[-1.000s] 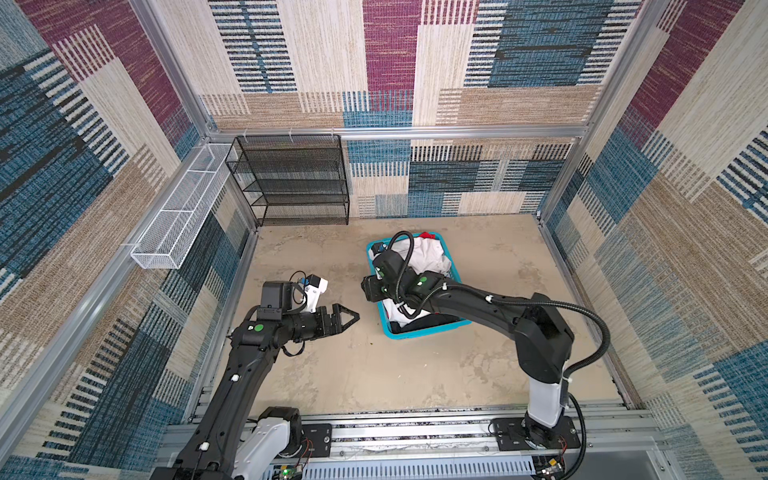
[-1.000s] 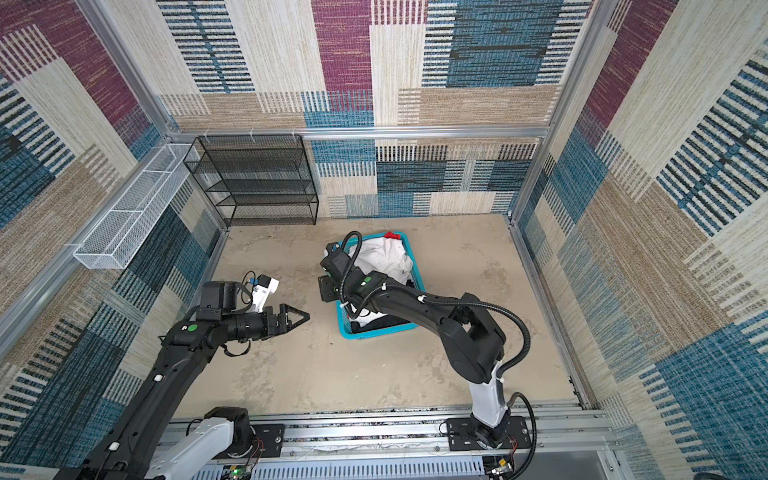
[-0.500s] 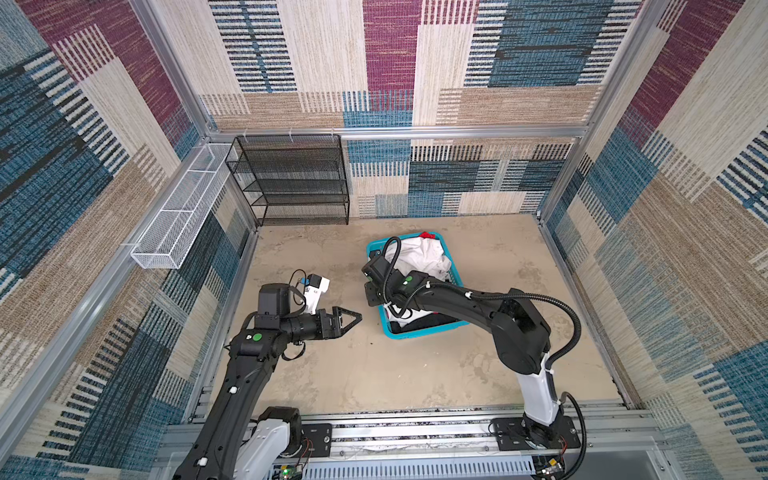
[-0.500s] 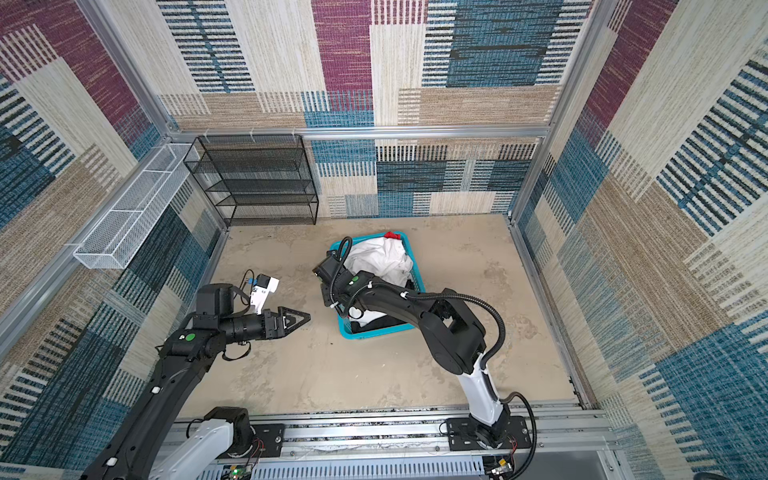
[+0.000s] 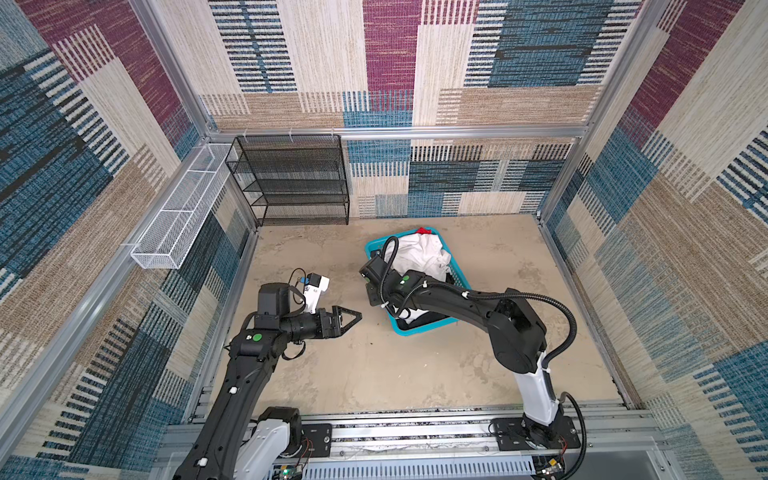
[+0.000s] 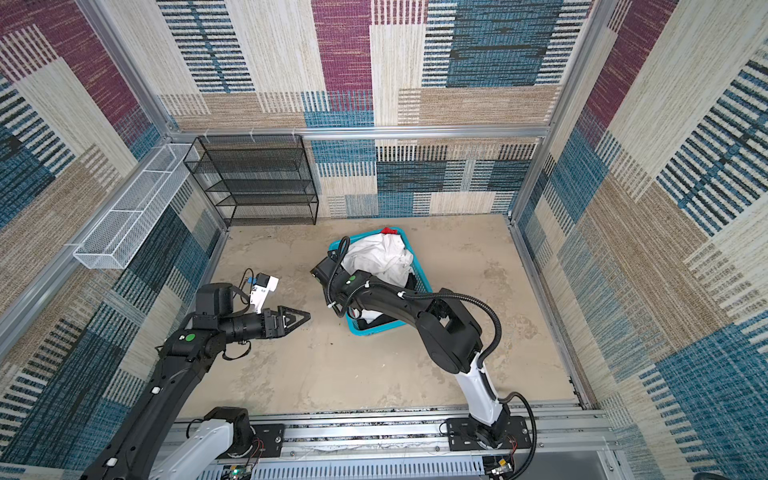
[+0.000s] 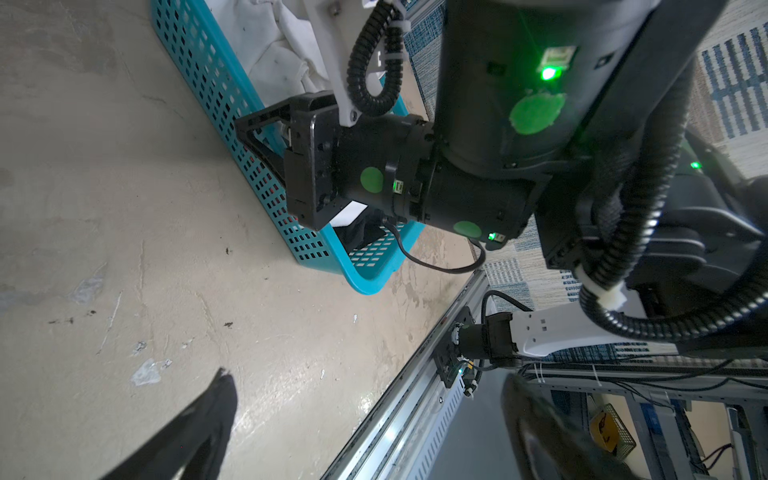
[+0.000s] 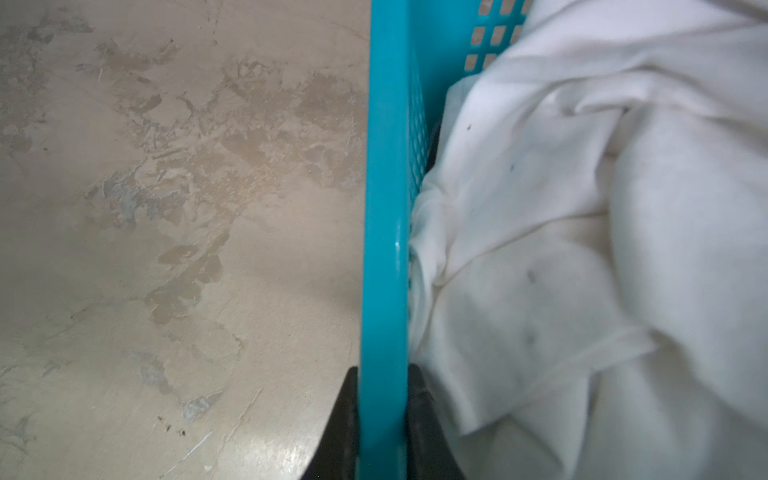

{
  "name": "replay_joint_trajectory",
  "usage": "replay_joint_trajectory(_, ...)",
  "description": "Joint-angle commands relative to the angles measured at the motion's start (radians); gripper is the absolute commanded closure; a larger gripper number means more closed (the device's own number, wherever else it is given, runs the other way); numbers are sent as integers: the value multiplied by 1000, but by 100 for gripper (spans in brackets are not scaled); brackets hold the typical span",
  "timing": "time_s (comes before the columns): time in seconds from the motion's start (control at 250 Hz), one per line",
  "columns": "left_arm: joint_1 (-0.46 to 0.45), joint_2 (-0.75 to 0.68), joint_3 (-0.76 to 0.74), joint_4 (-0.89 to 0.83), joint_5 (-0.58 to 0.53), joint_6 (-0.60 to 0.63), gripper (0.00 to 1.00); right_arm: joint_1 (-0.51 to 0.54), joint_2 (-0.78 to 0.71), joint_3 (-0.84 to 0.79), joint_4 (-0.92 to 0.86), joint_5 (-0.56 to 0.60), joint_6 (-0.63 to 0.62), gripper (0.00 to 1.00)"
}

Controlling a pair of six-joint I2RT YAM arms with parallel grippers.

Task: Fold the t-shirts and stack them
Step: 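Grip the teal basket rim with the right gripper and drag it farther away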

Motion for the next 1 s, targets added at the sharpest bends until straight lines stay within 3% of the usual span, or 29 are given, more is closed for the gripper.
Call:
replay_joint_trajectory(0.0,2,0,-5,13,8,5,1,-24,-58,-41,29,25,5,100)
replay_joint_trajectory(0.168,3,3,-7,17,4,2,1,-121,-197,-211,141,15,-99,100)
replay_joint_trajectory(0.392,1,30,-19,63,6,-36,1,-342,-356,-393,277,-45,-289,100)
replay_joint_trajectory(0.62,-16,143,-41,395,43,-248,1,-551,-337,-422,390,-64,-476,100)
replay_joint_trajectory(0.744,-81,291,109,372,36,-212,1,-652,-287,-378,423,-114,-521,100)
replay_joint_trajectory(0.996,-238,633,565,234,-26,-83,0,-747,-165,-266,483,-72,-644,100)
